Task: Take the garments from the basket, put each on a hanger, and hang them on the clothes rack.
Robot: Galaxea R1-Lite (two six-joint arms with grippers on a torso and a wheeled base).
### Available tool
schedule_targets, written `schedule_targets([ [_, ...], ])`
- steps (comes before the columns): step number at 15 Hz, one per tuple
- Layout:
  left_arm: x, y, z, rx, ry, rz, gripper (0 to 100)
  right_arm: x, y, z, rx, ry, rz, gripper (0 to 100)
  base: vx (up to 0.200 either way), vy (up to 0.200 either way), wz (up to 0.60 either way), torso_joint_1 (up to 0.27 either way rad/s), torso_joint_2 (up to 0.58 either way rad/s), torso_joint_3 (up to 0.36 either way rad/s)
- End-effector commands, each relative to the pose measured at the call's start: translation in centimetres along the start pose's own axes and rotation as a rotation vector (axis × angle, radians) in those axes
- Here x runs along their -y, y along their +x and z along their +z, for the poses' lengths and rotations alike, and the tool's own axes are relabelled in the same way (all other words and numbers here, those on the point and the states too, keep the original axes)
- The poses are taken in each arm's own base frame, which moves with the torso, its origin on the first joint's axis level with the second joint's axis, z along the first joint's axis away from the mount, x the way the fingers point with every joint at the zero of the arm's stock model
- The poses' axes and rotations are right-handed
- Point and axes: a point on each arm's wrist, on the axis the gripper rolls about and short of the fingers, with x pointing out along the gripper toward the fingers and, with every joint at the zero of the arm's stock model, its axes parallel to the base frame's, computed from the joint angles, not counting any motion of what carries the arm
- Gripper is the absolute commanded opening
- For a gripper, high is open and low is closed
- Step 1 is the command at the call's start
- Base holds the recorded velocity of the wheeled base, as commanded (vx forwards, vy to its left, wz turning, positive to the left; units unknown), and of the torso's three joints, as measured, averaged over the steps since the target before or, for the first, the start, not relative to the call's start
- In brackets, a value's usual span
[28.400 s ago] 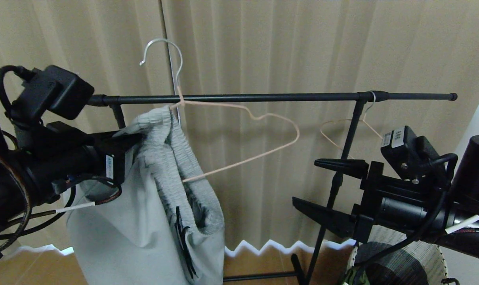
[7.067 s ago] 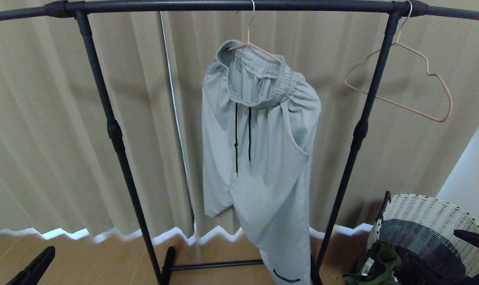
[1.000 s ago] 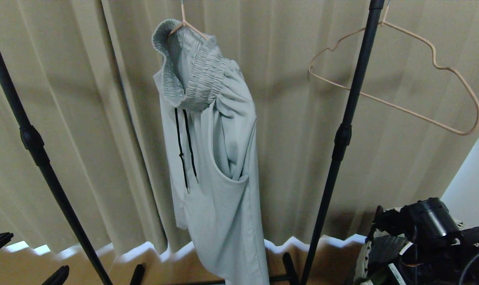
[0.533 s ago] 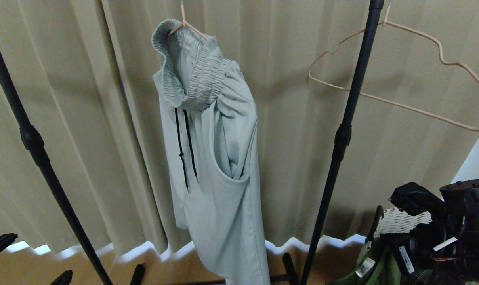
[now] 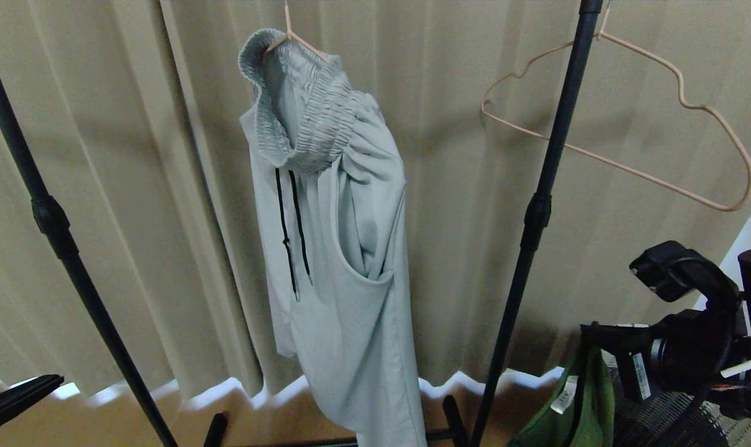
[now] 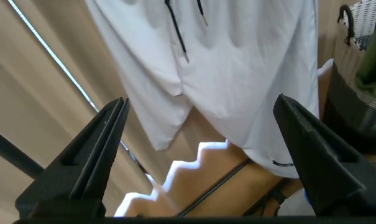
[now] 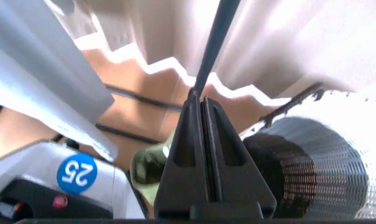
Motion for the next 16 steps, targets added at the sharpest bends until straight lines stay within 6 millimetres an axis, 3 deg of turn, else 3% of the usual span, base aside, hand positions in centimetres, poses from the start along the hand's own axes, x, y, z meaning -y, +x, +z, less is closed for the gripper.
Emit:
schedule_targets([
  [1, -0.2, 0.7, 0.2, -0.029, -0.004, -0.011, 100, 0.0, -0.3, 0.5, 0.028, 0.003, 0.004, 0, -0.200, 0.000, 0.00, 0.007, 0.01, 0.002],
  [5, -0.4, 1.6, 0.6, -0.059, -0.005, -0.028, 100, -0.7, -0.8, 1.2, 0.062, -0.007, 0.057, 0, -0.200, 0.000, 0.00, 0.000, 0.00, 0.001],
  [10, 0.3, 3.1, 1.1, -0.084, 0.004, -0.177, 100, -0.8, -1.5, 2.8, 0.124, 0.001, 0.149, 0, 0.000, 0.000, 0.00, 0.000, 0.00, 0.000],
  [14, 0.9, 6.6, 3.0, -0.127, 0.013, -0.301, 100, -1.2, -2.0, 4.4, 0.174, 0.000, 0.221, 0, 0.000, 0.000, 0.00, 0.000, 0.00, 0.000],
  [16, 2.3, 9.8, 4.4, -0.171, -0.004, -0.414, 100, -1.3, -2.4, 5.0, 0.199, -0.002, 0.266, 0, 0.000, 0.000, 0.00, 0.000, 0.00, 0.000],
])
